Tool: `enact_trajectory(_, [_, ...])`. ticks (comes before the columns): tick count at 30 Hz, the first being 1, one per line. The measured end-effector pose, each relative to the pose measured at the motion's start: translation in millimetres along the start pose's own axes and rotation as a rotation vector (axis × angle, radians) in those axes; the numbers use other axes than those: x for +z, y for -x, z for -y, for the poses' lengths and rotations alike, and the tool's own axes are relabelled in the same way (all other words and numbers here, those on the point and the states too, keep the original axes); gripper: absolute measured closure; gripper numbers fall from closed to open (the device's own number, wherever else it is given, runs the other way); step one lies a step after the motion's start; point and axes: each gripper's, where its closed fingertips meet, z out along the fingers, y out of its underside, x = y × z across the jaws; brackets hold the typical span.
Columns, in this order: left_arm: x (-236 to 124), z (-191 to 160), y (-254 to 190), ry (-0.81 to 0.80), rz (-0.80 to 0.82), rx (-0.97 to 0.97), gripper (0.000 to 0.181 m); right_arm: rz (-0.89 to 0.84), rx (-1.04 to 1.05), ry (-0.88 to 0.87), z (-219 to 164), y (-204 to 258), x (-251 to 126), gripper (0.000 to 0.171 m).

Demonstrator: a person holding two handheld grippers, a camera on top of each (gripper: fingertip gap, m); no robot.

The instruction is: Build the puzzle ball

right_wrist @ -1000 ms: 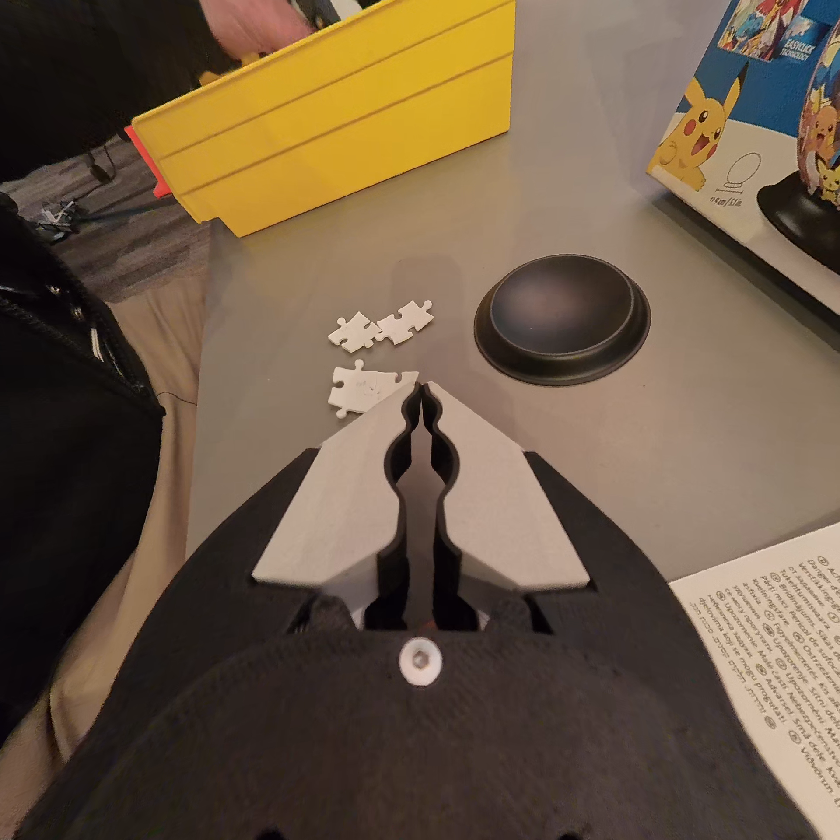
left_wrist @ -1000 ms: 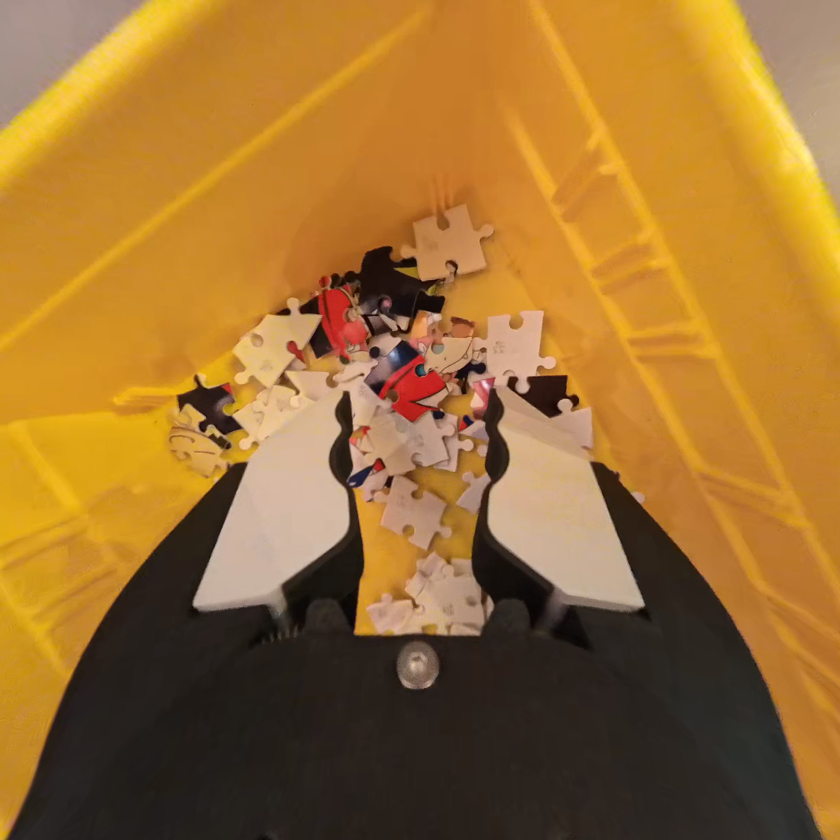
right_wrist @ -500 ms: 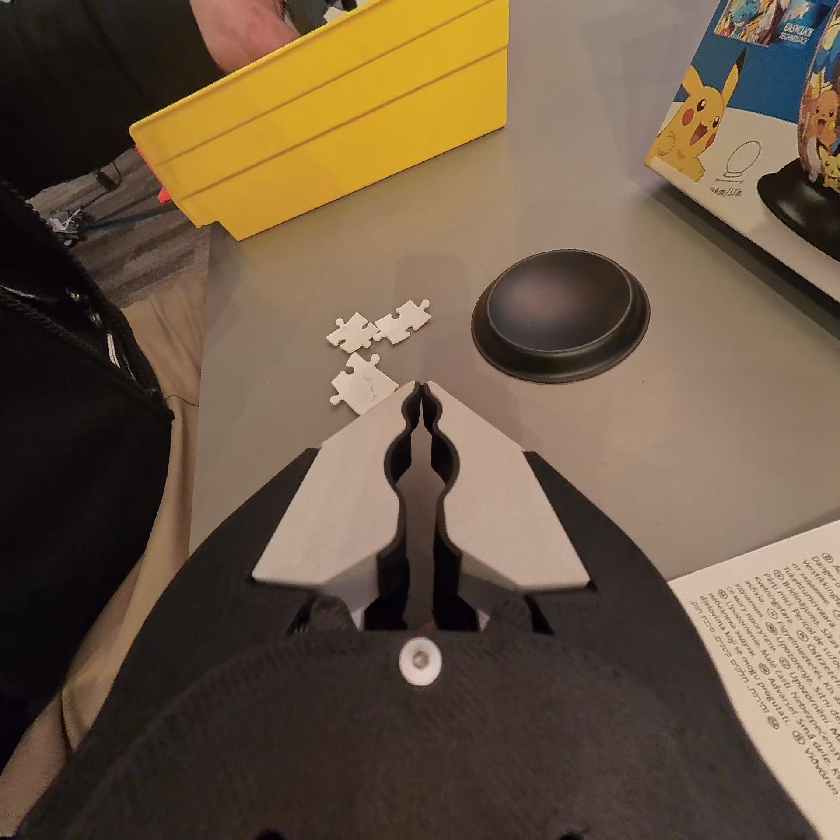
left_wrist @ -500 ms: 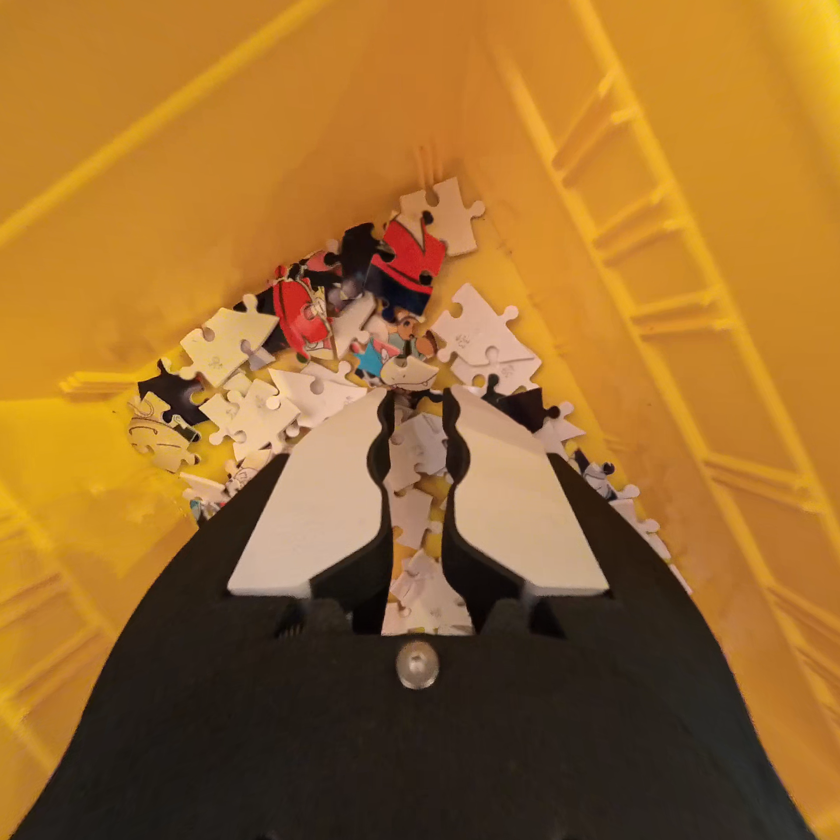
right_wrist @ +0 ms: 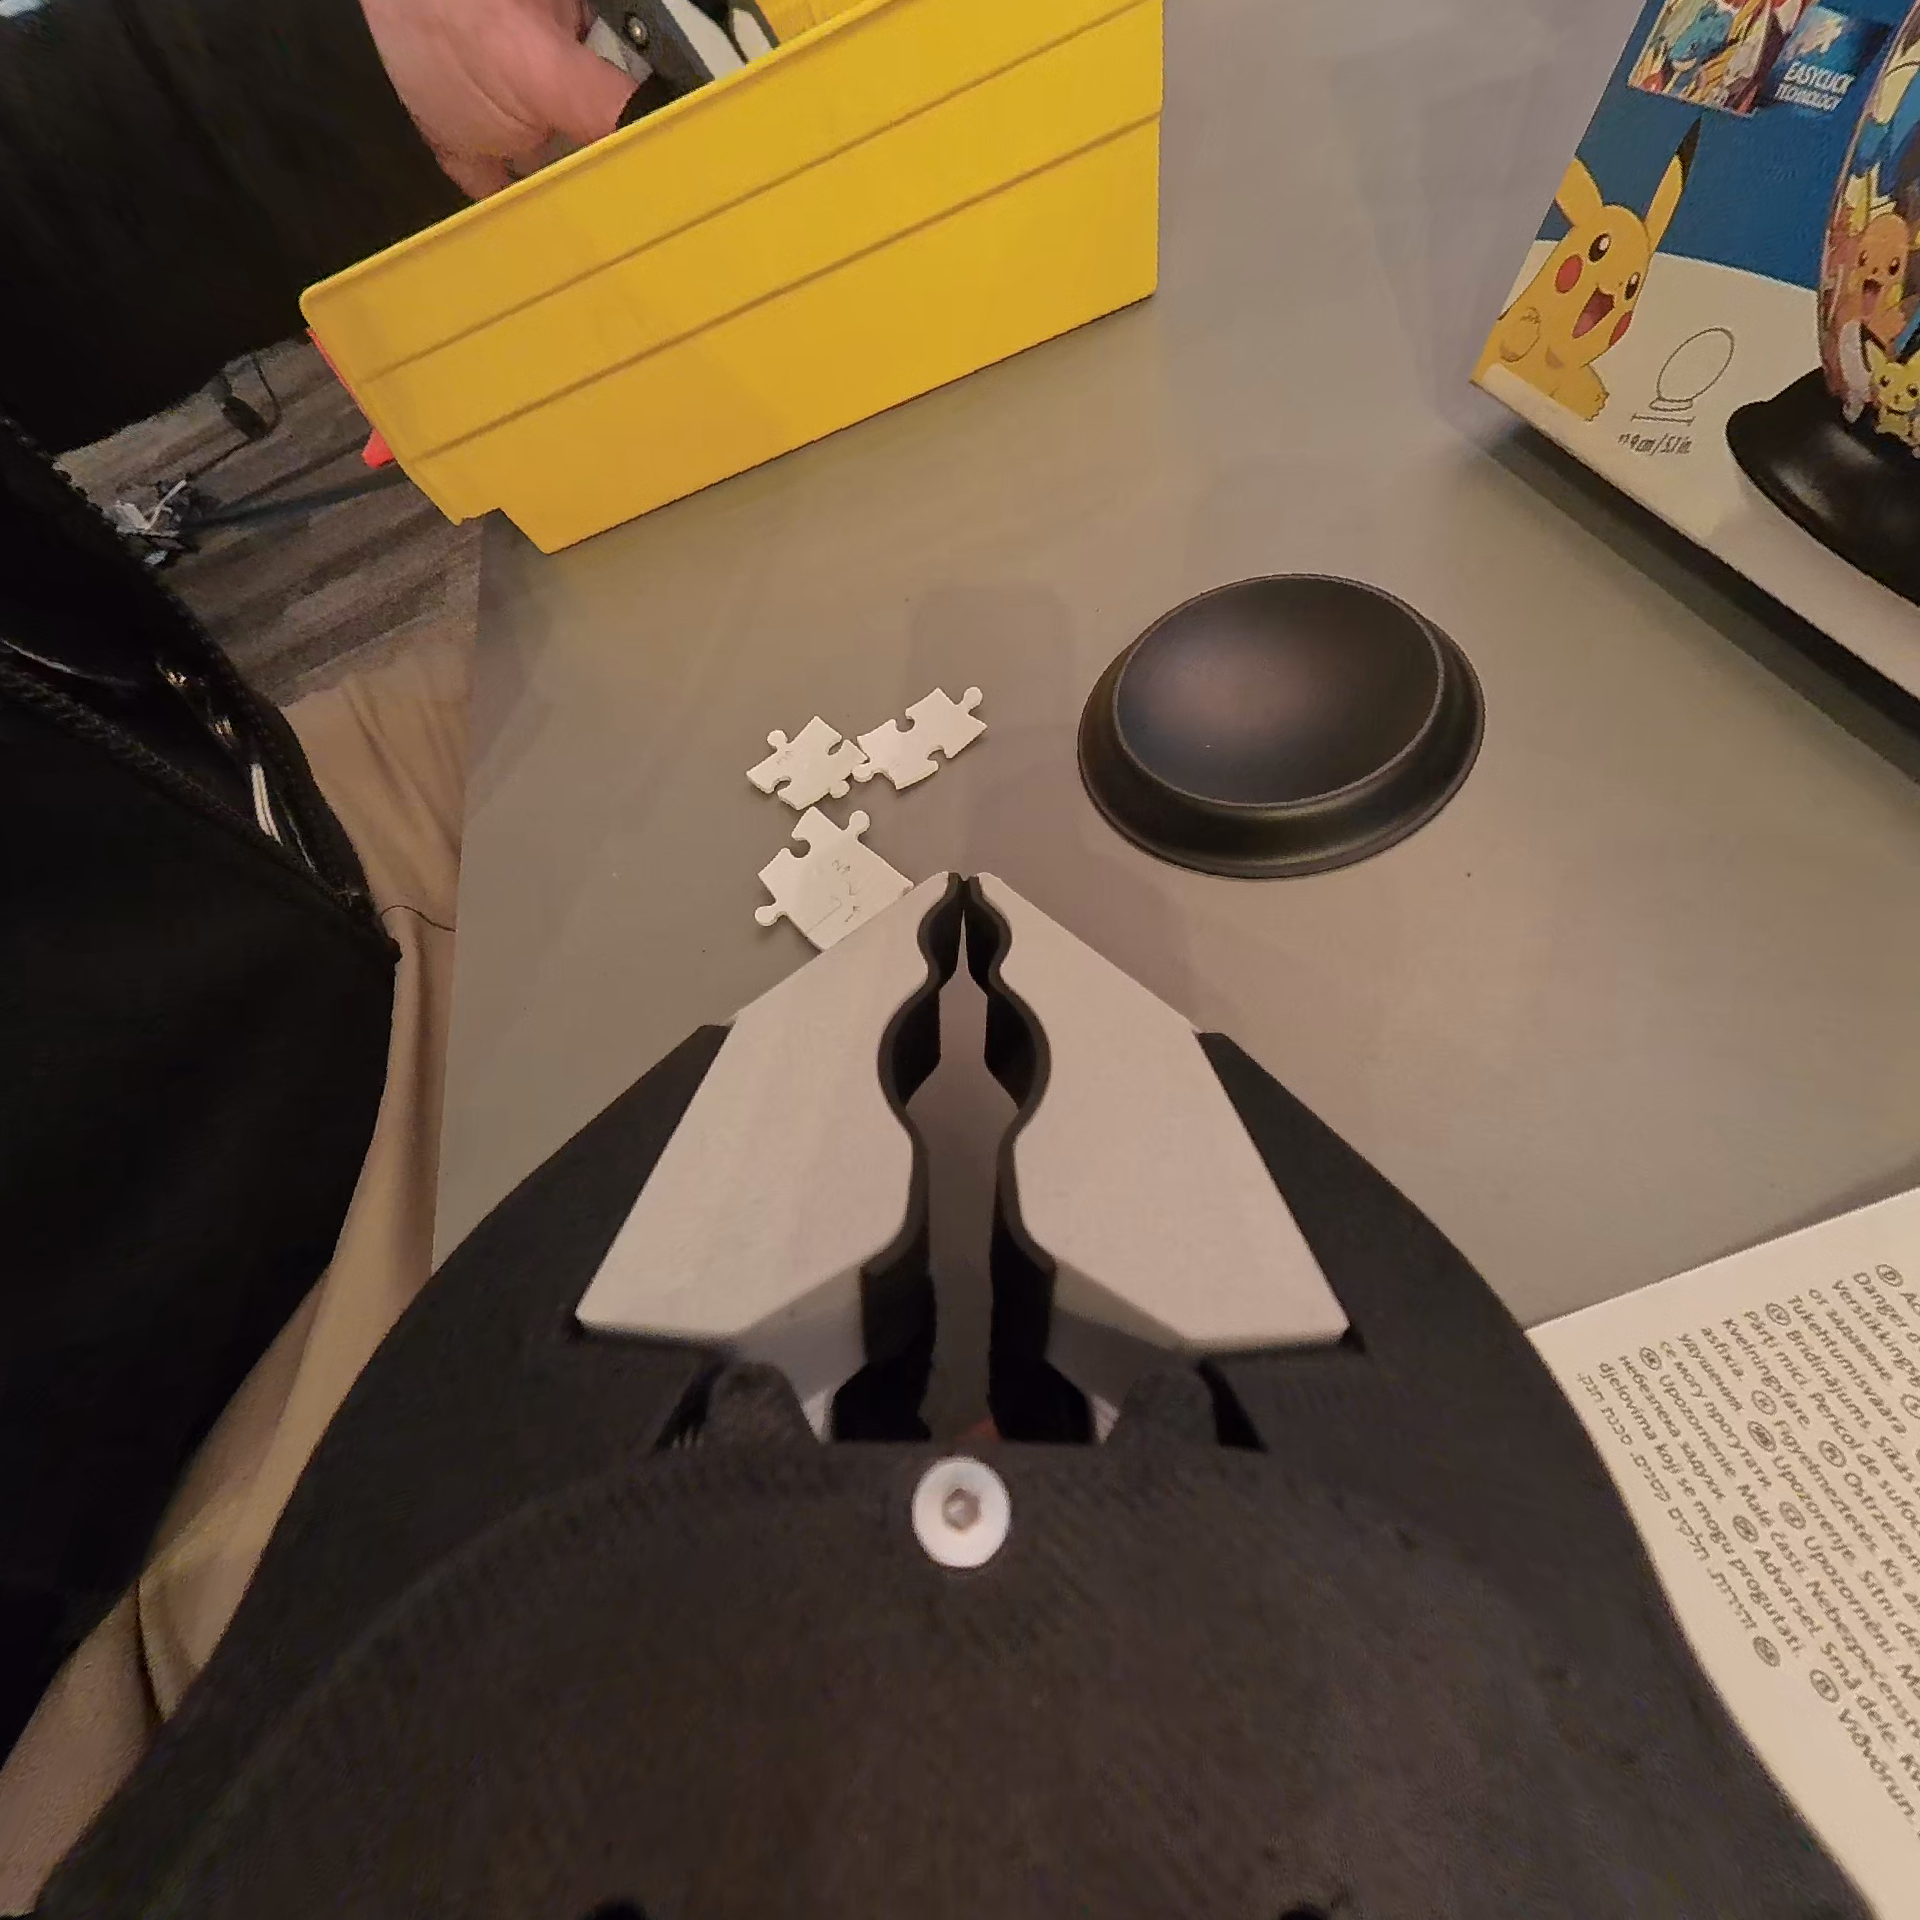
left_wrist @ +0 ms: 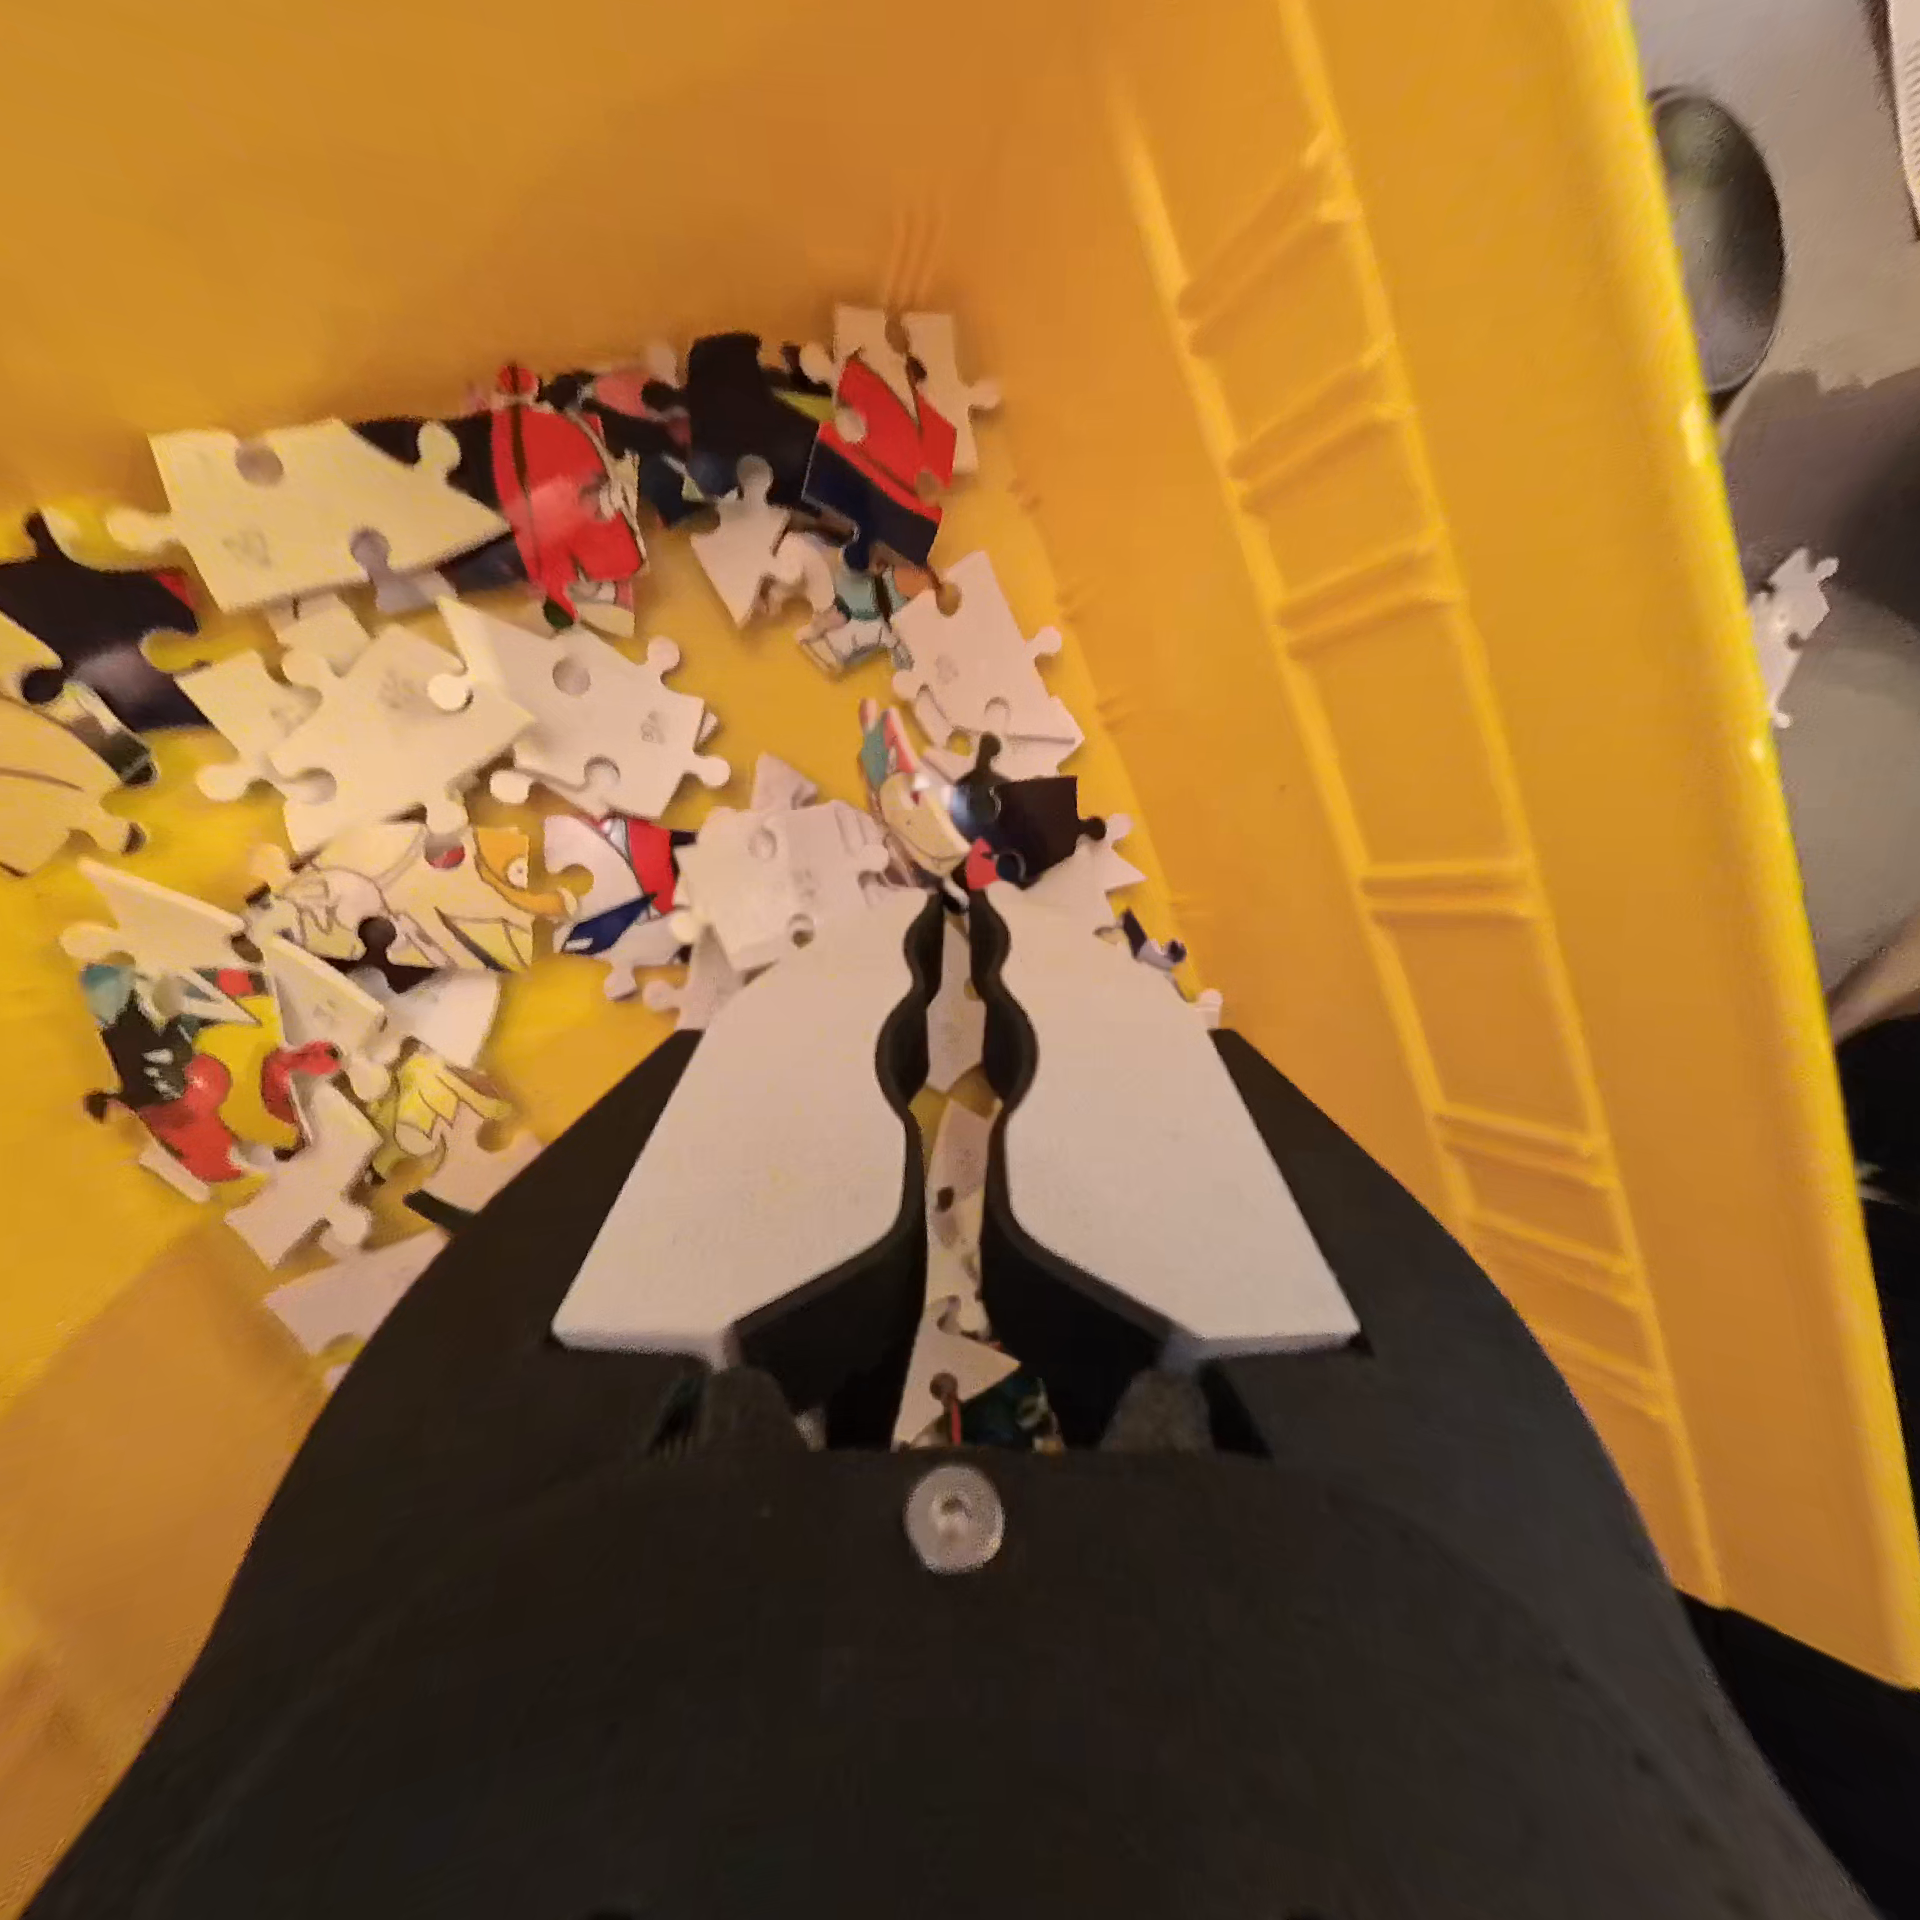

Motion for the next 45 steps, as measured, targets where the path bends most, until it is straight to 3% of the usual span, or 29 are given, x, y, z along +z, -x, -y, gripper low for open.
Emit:
enact_trajectory(2, [-0.1, -7.2, 5.3, 0.007, -0.029, -0.098, 0.176, 0.002, 0.002, -0.002, 0.1, -0.1, -0.2, 0.171])
enact_trajectory(6, [-8.2, -11.7, 18.1, -0.022, 0.024, -0.154, 0.158, 0.004, 0.003, -0.005, 0.4, 0.1, -0.6, 0.171])
enact_trajectory(12, [-25.4, -1.0, 17.4, -0.038, 0.152, 0.039, 0.159, 0.004, 0.007, -0.004, 0.3, -0.3, -0.6, 0.171])
enact_trajectory(20, [-13.5, 23.6, 17.3, 0.026, 0.217, 0.240, 0.153, 0.001, 0.004, -0.002, 0.2, -0.6, -0.6, 0.171])
enact_trajectory(24, [1.1, 4.1, 25.1, 0.176, 0.220, 0.280, 0.147, 0.000, 0.004, -0.004, 0.4, -0.8, -0.8, 0.171])
enact_trajectory(33, [6.1, 7.1, 25.6, 0.147, 0.220, 0.304, 0.156, 0.002, 0.005, -0.008, 1.0, -0.9, -1.3, 0.171])
enact_trajectory(41, [-34.1, 19.4, 12.7, 0.033, 0.244, 0.297, 0.156, 0.004, 0.002, -0.007, 1.0, -0.4, -1.1, 0.171])
enact_trajectory(45, [-63.2, 35.1, -19.9, -0.043, 0.250, 0.338, 0.157, 0.003, -0.001, -0.010, 1.3, -0.1, -1.4, 0.171])
